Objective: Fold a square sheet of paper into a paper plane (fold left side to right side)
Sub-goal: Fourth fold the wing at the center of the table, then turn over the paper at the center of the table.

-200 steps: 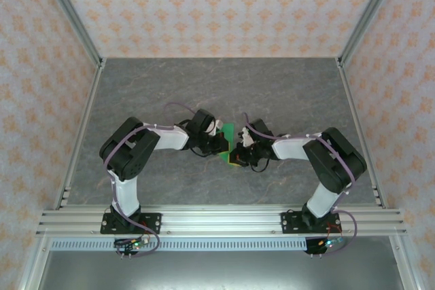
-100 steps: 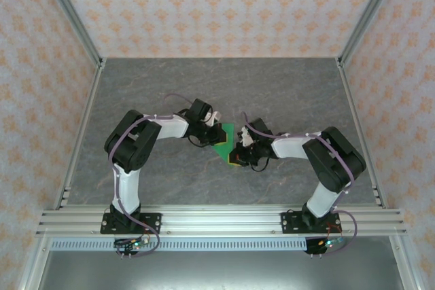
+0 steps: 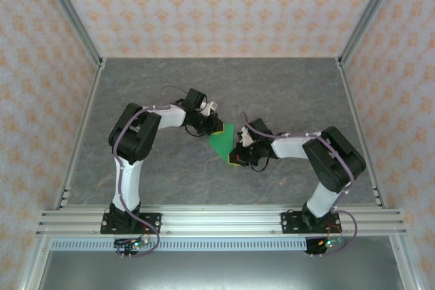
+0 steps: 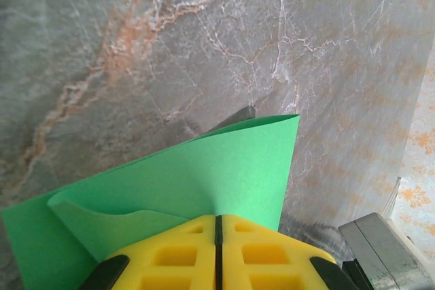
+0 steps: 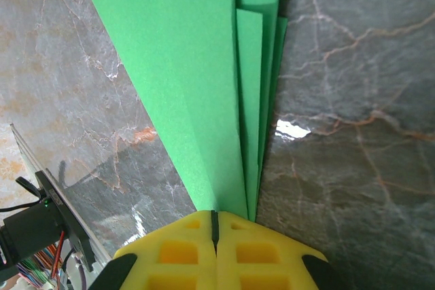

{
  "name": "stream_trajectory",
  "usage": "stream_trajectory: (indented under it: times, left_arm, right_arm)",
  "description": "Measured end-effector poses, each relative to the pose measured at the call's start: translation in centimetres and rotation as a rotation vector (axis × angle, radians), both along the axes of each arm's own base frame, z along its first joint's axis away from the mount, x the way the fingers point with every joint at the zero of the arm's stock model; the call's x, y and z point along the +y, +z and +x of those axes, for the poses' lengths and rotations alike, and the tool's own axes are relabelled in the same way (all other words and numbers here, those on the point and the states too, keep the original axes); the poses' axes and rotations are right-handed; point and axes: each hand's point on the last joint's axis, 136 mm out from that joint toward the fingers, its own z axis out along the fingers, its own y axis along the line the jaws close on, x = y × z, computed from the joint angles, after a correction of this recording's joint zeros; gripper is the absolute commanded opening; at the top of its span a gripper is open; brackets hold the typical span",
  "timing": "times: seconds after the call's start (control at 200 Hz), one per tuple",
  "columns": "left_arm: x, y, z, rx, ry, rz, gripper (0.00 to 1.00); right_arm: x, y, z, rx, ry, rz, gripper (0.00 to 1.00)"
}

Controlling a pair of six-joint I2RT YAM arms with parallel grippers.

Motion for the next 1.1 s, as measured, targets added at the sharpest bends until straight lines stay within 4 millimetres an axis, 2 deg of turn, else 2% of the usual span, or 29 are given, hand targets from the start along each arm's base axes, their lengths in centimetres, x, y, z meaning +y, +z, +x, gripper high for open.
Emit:
stream_trajectory:
  times: [0.215,0.37,0.55,0.666,0.746,0.846,0.896,0.961,1.026,1.096]
  left_arm:
    - [0.6,0.2,1.2,-0.028,0.002,-0.001,0.13]
    - [1.8,0.4,3.1,-0.067,0.030,0.017,0.14]
    - [3.6,1.4,5.3,-0.106,0.068,0.023,0.24]
    - [4.6,2.3,5.7,-0.122,0.086,0.024,0.35]
    - [5.6,4.1,5.3,-0.147,0.104,0.023,0.41]
    - [7.1,7.9,4.0,-0.214,0.137,0.019,0.48]
    - [7.5,10.1,3.0,-0.269,0.152,0.002,0.50]
    - [7.9,12.0,1.4,-0.311,0.178,-0.026,0.51]
    - [7.8,12.3,-0.3,-0.323,0.197,-0.042,0.52]
    - [7.1,10.9,-2.2,-0.294,0.204,-0.041,0.53]
  right_arm:
    - [0.0,0.0,0.0,0.000,0.002,0.001,0.00]
    - [0.0,0.0,0.0,-0.001,0.004,0.002,0.00]
    - [0.1,0.1,0.0,-0.011,0.004,0.015,0.00]
    - [0.2,0.4,0.2,-0.037,0.004,0.033,0.03]
    - [0.0,0.6,0.0,-0.052,0.002,0.039,0.06]
    - [-0.5,0.8,-0.3,-0.074,-0.010,0.034,0.10]
    - [-1.0,1.0,-0.4,-0.093,-0.024,0.021,0.17]
    - [-1.5,1.6,-0.2,-0.131,-0.045,0.013,0.28]
    - [-1.9,3.1,0.3,-0.195,-0.074,0.016,0.38]
    - [-2.3,5.3,1.3,-0.289,-0.107,0.025,0.45]
